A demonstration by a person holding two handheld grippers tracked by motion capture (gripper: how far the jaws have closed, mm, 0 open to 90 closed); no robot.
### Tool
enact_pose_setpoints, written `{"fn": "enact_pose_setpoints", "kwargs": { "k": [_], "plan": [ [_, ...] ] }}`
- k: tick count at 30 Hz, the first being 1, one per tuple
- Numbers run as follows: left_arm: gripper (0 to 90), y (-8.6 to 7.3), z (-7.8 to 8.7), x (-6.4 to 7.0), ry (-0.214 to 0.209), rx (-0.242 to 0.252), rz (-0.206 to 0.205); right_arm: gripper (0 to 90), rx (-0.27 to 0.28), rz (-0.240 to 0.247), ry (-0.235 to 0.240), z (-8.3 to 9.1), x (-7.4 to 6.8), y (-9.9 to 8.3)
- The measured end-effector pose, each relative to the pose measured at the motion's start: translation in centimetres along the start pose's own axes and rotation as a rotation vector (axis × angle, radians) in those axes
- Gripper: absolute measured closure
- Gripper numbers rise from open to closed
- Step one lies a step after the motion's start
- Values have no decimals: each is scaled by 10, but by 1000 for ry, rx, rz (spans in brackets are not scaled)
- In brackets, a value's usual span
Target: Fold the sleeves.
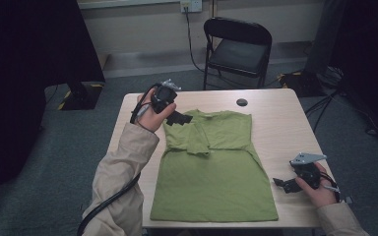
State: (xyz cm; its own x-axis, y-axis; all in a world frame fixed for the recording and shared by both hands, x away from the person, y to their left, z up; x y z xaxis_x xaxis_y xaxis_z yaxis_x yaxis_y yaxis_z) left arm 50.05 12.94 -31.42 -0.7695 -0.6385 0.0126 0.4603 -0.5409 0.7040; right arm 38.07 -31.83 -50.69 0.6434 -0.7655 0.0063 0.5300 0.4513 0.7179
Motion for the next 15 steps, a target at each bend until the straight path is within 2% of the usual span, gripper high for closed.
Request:
{"fn": "enact_pose_setpoints", "kwargs": {
  "k": [8,15],
  "plan": [
    [30,-32,-2,0,-11,0,30,0,0,0,0,0,0,0],
    [30,-66,-10,5,-9,-12,47,0,0,0,0,0,0,0]
  ]
}}
Point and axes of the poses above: each handheld gripper's, and its own axes: z roughly backward along the jaws, y roughly out of its top, x roughly to its right, the point moved 1 cm from there along -z, roughly forward along the jaws, and after that the axes turned 1 degree about x, right-handed, at the moved point
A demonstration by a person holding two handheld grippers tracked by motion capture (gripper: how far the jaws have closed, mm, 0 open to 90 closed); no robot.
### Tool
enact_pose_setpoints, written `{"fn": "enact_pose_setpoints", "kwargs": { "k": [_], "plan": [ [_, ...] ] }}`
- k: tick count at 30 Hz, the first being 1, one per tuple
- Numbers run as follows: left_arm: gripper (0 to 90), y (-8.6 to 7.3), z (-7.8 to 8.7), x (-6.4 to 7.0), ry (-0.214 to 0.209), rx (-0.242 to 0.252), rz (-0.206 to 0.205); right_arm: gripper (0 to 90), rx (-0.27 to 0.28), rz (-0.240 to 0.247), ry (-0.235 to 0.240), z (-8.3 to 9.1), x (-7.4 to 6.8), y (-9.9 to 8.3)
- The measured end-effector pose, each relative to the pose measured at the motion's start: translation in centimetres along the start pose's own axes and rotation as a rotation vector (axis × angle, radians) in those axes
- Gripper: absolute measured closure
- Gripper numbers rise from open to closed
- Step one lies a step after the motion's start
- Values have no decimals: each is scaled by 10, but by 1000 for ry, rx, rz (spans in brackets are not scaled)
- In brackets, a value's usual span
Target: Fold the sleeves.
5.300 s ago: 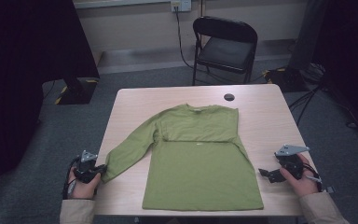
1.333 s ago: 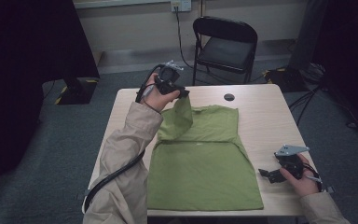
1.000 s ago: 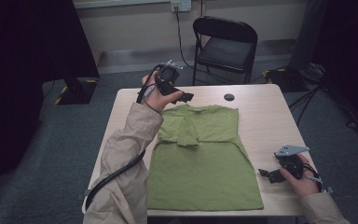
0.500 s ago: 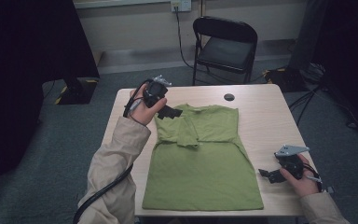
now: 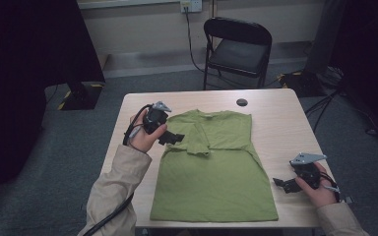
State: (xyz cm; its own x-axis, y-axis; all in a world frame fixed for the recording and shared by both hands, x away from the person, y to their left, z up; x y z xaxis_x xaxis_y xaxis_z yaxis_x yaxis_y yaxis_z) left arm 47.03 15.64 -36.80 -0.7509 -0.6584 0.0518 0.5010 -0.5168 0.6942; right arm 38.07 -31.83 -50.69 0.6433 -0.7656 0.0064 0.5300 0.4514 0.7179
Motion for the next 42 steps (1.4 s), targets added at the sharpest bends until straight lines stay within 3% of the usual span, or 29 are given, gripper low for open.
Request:
{"fn": "enact_pose_setpoints", "kwargs": {
  "k": [7,19,25,31,34,39,42],
  "plan": [
    [33,-31,-11,3,-5,-36,22,0,0,0,0,0,0,0],
    [33,-65,-22,9,-2,-41,46,0,0,0,0,0,0,0],
    [34,-96,-34,11,-7,-41,88,0,0,0,0,0,0,0],
    [36,-126,-42,16,28,-72,113,0,-1,-2,-2,0,0,0],
    [37,-137,-46,19,44,-89,99,0,-2,-4,-5,0,0,0],
    [9,-143,-44,21,70,-78,80,0,-2,-19,-21,-1,0,1],
    [0,-148,-44,22,89,-55,48,0,-2,-20,-21,-1,0,1]
  ]
}}
Point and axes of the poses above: each handheld gripper's, and its own axes: z roughly backward along the jaws, y roughly out of its top, x roughly to its right, the point moved 1 cm from there along -z, roughly forward along the jaws, and after that the axes turned 1 degree about x, right-handed, at the moved point
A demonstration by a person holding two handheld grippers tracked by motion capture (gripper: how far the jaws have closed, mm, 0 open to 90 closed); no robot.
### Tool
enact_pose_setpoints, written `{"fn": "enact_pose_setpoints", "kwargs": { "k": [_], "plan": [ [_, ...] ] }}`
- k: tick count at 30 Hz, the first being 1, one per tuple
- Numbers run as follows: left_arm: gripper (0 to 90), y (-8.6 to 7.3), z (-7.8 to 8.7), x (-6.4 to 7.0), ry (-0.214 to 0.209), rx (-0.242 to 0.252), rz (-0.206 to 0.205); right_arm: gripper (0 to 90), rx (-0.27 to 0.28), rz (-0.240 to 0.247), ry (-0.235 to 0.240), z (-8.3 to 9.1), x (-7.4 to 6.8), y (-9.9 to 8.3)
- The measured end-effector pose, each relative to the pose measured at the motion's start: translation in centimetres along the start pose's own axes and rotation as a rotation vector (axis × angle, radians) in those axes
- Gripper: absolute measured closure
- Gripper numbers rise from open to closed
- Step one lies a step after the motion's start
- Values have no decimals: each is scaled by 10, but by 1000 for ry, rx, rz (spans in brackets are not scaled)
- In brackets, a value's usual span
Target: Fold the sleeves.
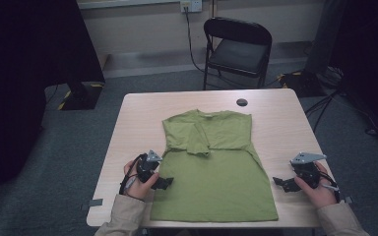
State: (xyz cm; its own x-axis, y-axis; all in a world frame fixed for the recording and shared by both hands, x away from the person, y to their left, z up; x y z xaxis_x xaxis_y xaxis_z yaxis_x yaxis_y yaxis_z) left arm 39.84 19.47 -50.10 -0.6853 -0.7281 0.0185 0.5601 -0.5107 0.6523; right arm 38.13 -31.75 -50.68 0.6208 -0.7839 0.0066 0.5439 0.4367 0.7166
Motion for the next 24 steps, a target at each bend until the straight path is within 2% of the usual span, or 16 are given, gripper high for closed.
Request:
{"fn": "enact_pose_setpoints", "kwargs": {
  "k": [5,7,8,10,12,16,18,21,24],
  "plan": [
    [0,-7,0,-1,-6,68,-9,14,-9,3,3,1,2,1],
    [0,-10,0,-2,-10,97,-15,22,-7,21,-39,5,4,4],
    [0,-10,-1,-2,-13,103,-16,9,2,21,-52,7,5,6],
    [0,-10,-1,-2,-13,102,-16,26,14,25,-42,10,6,12],
    [0,-10,-1,-2,-13,103,-16,15,12,54,-59,12,5,18],
    [0,-10,-1,-2,-13,103,-16,17,25,49,-19,8,0,31],
    [0,-10,-1,-2,-13,103,-16,12,34,68,-8,3,-6,40],
    [0,-10,-1,-2,-13,103,-17,23,46,69,36,-8,-17,54],
    [0,-10,-1,-2,-13,103,-17,33,48,122,54,-19,-32,72]
  ]
}}
Point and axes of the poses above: each handheld gripper's, and its own axes: z roughly backward along the jaws, y roughly out of its top, x roughly to its right, the point moved 1 cm from there along -z, roughly forward along the jaws, and after that the axes turned 1 degree about x, right-handed, at the moved point
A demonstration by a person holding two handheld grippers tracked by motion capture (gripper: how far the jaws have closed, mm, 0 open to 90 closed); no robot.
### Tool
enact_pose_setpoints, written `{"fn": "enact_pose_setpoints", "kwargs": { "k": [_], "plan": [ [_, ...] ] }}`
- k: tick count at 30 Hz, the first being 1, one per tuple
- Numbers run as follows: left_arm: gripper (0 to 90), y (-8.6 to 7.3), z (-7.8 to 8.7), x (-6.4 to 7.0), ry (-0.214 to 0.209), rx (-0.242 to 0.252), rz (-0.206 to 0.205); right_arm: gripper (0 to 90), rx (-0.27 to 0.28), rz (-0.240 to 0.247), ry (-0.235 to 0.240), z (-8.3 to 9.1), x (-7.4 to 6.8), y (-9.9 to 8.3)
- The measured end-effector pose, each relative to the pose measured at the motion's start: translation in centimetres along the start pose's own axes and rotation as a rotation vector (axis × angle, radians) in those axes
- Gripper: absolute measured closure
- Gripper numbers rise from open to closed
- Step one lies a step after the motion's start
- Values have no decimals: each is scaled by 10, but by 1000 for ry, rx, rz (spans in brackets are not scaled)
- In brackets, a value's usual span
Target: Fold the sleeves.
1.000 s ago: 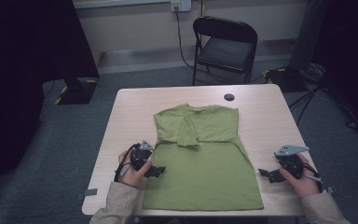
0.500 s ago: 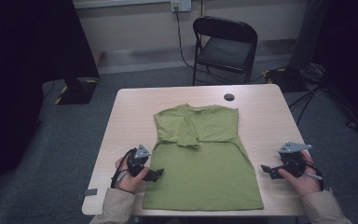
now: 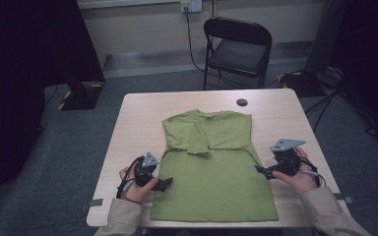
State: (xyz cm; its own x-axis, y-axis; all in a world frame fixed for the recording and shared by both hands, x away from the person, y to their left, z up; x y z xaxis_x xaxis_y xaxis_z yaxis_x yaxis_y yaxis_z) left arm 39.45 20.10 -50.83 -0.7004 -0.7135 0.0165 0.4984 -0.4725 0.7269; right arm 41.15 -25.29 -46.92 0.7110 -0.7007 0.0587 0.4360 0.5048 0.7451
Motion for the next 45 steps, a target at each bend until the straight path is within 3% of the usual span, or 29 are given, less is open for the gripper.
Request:
{"fn": "enact_pose_setpoints", "kwargs": {
  "k": [5,9,23,26,35,40,45],
  "plan": [
    [0,0,0,0,0,0,0,39,25,49,45,-22,-19,30],
    [0,0,0,0,0,0,0,51,16,92,80,-44,-36,52],
    [0,0,0,0,0,0,0,129,24,208,152,-97,-85,108],
    [0,0,0,0,0,0,-1,135,12,242,155,-108,-94,116],
    [0,0,0,0,-2,1,-3,172,1,279,195,-139,-114,131],
    [0,0,0,0,-3,1,-4,271,-53,332,184,-157,-121,134],
    [0,0,0,0,-3,1,-4,374,-81,323,166,-168,-122,135]
  ]
}}
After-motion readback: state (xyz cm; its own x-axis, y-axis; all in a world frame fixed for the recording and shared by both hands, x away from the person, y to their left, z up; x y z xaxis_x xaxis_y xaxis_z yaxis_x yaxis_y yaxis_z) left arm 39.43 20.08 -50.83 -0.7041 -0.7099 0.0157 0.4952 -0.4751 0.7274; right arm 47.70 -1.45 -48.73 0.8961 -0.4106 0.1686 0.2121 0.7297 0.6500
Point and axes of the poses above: each handheld gripper's, and its own axes: z roughly backward along the jaws, y roughly out of its top, x roughly to its right, the point moved 1 cm from there along -z, roughly forward along the jaws, and after that the axes turned 1 degree about x, right-handed, at the moved point
